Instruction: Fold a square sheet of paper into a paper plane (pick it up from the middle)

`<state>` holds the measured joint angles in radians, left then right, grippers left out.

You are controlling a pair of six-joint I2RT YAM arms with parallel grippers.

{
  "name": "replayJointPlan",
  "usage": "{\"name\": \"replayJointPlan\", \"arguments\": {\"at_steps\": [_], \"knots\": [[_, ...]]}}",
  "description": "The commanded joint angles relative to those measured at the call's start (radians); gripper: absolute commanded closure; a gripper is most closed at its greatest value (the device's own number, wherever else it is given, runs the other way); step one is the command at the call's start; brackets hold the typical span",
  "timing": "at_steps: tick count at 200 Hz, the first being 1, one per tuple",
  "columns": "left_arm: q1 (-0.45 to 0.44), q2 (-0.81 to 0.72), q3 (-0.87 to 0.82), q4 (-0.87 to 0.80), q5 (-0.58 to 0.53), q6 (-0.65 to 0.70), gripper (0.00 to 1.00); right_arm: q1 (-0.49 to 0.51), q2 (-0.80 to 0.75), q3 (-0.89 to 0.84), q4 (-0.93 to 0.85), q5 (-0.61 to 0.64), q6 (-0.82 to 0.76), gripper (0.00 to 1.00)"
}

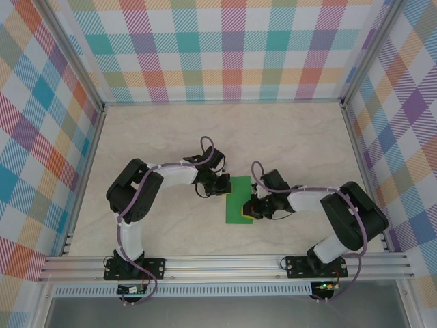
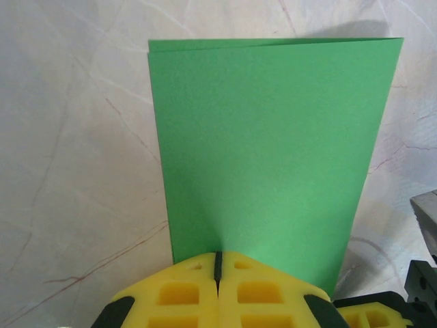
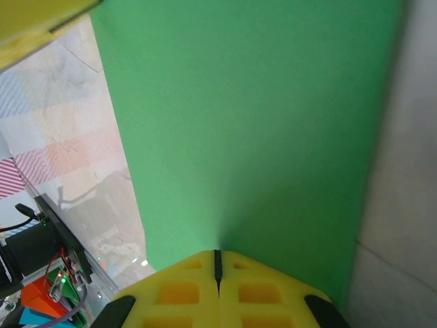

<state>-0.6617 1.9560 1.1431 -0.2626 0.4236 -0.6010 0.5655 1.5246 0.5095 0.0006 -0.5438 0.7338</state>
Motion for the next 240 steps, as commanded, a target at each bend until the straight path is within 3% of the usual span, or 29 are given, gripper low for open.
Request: {"name": "replayJointPlan", "arguments": {"at_steps": [1, 48, 95, 160, 240], "knots": [[0.004, 0.134, -0.066, -0.190, -0.268, 0.037, 1.00, 0.005, -0.058, -0.080, -0.089, 0.016, 0.009, 1.00], [0.005, 0.145, -0.045, -0.201, -0.283, 0.061, 1.00, 0.005, -0.194, -0.142, -0.225, 0.037, 0.007, 1.00], [0.005, 0.135, -0.021, -0.197, -0.269, 0.102, 1.00, 0.004, -0.299, 0.029, -0.294, 0.114, -0.001, 1.00], [0.010, 0.133, 0.149, -0.244, -0.251, 0.295, 1.00, -0.071, 0.070, 0.287, -0.077, 0.175, 0.008, 1.00], [0.031, 0.150, 0.314, -0.272, -0.130, 0.515, 1.00, -0.137, 0.269, 0.455, -0.119, 0.248, -0.022, 1.00]]}}
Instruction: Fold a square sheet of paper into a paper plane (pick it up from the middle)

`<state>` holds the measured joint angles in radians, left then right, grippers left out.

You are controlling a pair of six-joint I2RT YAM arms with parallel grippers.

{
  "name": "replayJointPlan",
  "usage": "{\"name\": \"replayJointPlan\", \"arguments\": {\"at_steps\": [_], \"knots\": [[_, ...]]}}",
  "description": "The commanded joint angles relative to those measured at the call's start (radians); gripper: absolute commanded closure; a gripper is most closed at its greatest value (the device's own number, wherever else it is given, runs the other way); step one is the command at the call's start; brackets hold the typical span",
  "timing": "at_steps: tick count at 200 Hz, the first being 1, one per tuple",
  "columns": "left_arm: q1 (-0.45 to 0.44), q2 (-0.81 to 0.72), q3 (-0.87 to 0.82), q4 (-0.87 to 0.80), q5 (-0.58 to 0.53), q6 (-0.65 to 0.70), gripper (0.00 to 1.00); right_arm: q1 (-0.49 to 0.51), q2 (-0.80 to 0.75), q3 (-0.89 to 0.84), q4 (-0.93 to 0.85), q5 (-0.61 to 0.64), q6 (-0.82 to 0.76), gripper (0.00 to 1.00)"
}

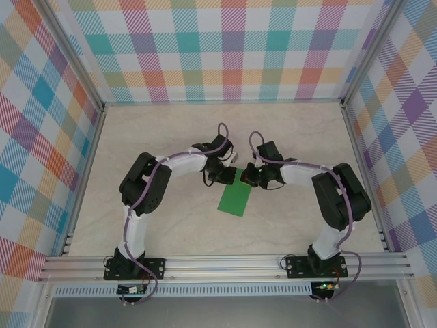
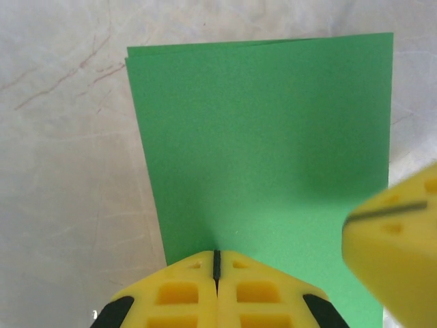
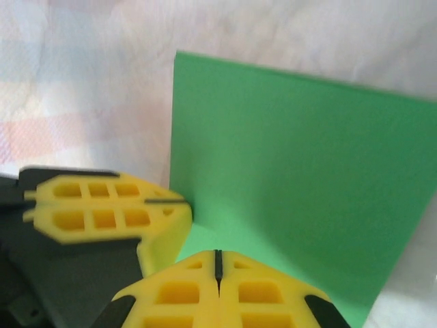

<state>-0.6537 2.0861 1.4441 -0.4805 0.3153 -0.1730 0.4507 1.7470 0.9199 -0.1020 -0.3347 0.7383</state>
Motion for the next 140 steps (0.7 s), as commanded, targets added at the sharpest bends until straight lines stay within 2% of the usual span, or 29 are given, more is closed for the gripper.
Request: {"name": "replayJointPlan", "arguments": {"at_steps": [1, 44, 80, 113, 140], "knots": [[0.024, 0.018, 0.013, -0.053, -0.020, 0.087, 1.00, -0.023, 0.050, 0.046, -0.018, 0.040, -0.026, 1.00], [0.029, -0.053, -0.011, 0.023, 0.068, 0.016, 1.00, -0.026, 0.090, 0.052, -0.089, 0.127, 0.015, 1.00], [0.025, -0.168, -0.127, 0.127, 0.098, -0.199, 0.88, -0.026, 0.027, -0.040, -0.140, 0.190, 0.112, 1.00], [-0.031, -0.296, -0.305, 0.315, 0.121, -0.421, 0.88, -0.026, -0.091, -0.112, -0.063, 0.121, 0.104, 1.00], [-0.105, -0.348, -0.419, 0.423, 0.107, -0.566, 0.93, -0.026, -0.189, -0.164, 0.052, -0.013, 0.034, 1.00]]}}
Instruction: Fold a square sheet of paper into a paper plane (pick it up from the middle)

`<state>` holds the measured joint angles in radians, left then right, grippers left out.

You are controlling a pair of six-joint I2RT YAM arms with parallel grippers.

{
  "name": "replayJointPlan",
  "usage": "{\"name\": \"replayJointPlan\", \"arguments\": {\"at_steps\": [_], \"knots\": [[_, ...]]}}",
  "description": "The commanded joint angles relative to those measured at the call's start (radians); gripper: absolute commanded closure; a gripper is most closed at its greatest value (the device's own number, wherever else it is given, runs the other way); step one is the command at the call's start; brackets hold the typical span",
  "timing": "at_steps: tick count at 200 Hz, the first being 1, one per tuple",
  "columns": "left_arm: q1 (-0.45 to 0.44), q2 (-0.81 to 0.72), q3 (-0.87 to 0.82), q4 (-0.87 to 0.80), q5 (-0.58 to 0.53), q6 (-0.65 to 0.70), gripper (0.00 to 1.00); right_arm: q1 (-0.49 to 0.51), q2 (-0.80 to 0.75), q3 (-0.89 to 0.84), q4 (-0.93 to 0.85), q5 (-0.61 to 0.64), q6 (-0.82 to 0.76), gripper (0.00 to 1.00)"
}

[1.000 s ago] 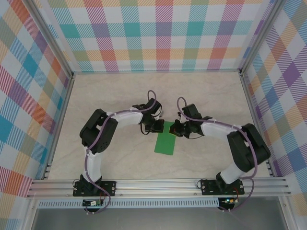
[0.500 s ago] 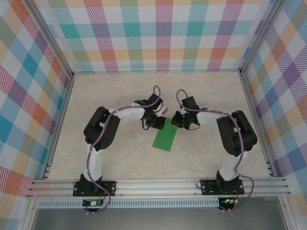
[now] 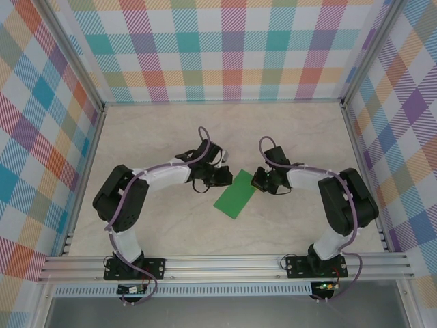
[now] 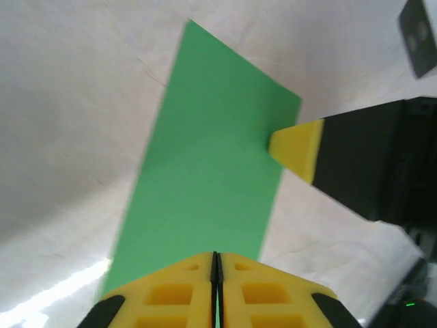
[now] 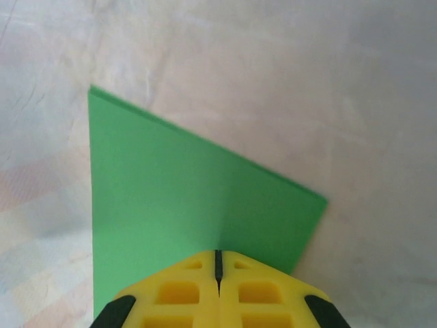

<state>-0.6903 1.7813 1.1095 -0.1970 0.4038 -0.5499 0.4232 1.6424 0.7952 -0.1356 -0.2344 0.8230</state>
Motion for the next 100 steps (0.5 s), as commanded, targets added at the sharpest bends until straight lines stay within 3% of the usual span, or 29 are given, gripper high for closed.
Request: {"name": "replayJointPlan", "arguments": {"at_steps": [1, 31, 100], "knots": [[-0.071, -0.046, -0.089, 0.142, 0.018, -0.193, 0.93, 0.002, -0.086, -0.041, 0.091, -0.118, -0.054, 1.00], [-0.132, -0.069, -0.148, 0.163, -0.009, -0.249, 0.98, 0.002, -0.106, -0.131, 0.190, -0.261, -0.079, 1.00], [-0.195, 0.001, -0.145, 0.167, 0.020, -0.253, 1.00, 0.002, -0.047, -0.171, 0.254, -0.371, -0.103, 1.00]]}}
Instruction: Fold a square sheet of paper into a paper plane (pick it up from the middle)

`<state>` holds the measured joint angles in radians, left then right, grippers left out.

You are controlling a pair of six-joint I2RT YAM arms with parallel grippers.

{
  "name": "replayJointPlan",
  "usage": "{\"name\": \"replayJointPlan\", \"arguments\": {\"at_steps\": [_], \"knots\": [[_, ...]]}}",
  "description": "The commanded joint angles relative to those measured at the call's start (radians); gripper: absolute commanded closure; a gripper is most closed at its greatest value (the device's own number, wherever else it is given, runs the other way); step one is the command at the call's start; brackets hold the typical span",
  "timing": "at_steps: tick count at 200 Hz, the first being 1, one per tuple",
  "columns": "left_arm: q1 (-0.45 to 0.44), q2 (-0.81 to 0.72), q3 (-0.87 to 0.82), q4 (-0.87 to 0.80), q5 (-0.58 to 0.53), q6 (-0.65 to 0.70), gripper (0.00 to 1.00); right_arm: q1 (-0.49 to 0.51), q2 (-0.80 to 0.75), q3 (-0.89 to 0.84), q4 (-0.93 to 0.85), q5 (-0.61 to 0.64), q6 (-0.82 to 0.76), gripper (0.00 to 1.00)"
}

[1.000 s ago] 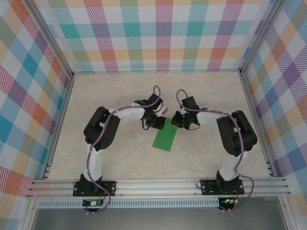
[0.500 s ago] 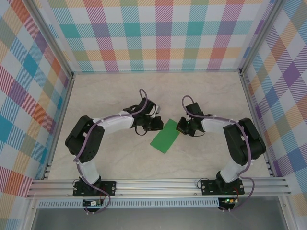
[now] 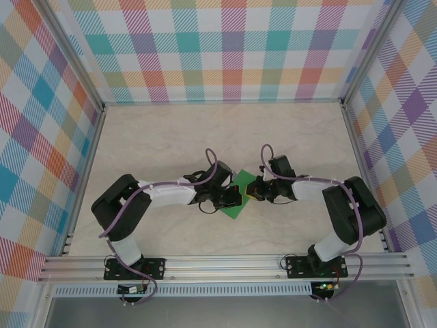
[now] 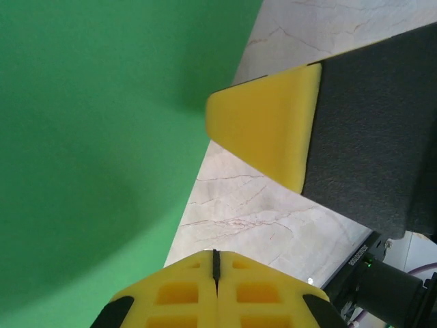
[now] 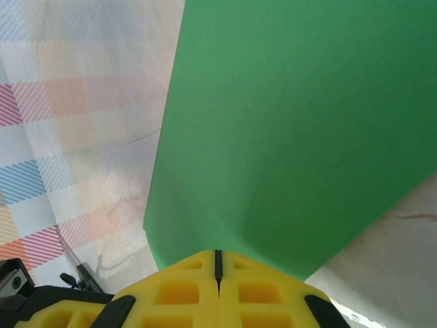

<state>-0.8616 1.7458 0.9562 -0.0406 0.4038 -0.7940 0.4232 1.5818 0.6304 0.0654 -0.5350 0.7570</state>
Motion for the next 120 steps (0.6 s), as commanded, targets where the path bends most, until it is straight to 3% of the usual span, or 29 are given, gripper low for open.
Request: {"name": "replayJointPlan", "arguments": {"at_steps": [1, 120], "knots": [[-0.024, 0.039, 0.010, 0.009, 0.020, -0.009, 1.00, 0.002, 0.014, -0.006, 0.053, -0.071, -0.038, 1.00], [-0.025, 0.101, 0.057, -0.114, -0.082, 0.080, 1.00, 0.003, 0.113, 0.008, 0.037, -0.065, -0.081, 1.00]]}}
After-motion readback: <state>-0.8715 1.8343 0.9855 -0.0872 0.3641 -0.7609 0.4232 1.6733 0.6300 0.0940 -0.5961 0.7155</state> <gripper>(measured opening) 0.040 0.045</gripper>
